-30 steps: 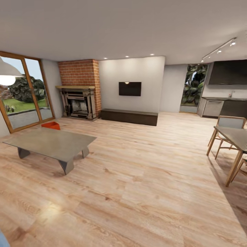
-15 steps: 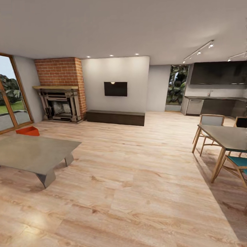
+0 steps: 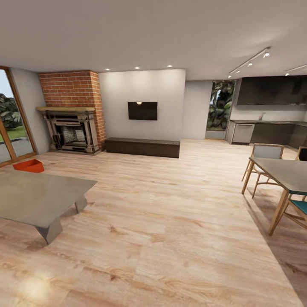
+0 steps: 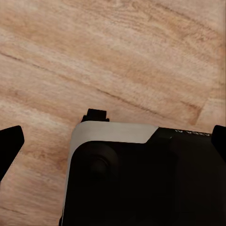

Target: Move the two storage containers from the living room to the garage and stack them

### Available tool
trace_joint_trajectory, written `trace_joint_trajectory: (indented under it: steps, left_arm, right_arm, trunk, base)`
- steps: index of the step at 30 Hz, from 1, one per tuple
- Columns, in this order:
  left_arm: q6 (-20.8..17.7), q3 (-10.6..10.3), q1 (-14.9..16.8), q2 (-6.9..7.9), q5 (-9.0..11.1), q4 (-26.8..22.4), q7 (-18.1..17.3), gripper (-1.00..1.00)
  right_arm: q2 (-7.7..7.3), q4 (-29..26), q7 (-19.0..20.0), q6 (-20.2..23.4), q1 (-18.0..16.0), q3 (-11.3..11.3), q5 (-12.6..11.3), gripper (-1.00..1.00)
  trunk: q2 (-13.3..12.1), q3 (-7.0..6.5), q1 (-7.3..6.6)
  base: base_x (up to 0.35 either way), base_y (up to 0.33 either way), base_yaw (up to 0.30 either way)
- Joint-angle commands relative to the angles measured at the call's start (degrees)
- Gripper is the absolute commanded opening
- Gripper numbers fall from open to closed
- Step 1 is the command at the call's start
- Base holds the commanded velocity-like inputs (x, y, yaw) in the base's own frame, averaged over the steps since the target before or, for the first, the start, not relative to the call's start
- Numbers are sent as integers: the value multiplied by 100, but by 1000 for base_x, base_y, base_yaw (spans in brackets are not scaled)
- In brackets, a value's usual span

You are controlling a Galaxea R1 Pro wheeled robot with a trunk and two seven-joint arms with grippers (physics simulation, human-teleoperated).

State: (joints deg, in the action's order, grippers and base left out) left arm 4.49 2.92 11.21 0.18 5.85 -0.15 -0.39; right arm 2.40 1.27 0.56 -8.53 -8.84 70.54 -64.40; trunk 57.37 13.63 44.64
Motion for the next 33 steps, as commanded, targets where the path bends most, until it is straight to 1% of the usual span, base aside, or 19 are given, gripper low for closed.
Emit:
trace_joint_trajectory:
  steps: [1, 33]
  left_arm:
    - [17, 24, 4, 0, 39, 6, -4, 100]
    - [17, 24, 4, 0, 36, 6, -5, 100]
  right_arm:
    - [5, 13, 6, -18, -4, 48, -48, 100]
    - [6, 13, 6, -18, -4, 38, -55, 100]
  trunk:
    - [4, 7, 4]
    - [4, 7, 4]
  base:
    - [323, 0, 0]
    - [323, 0, 0]
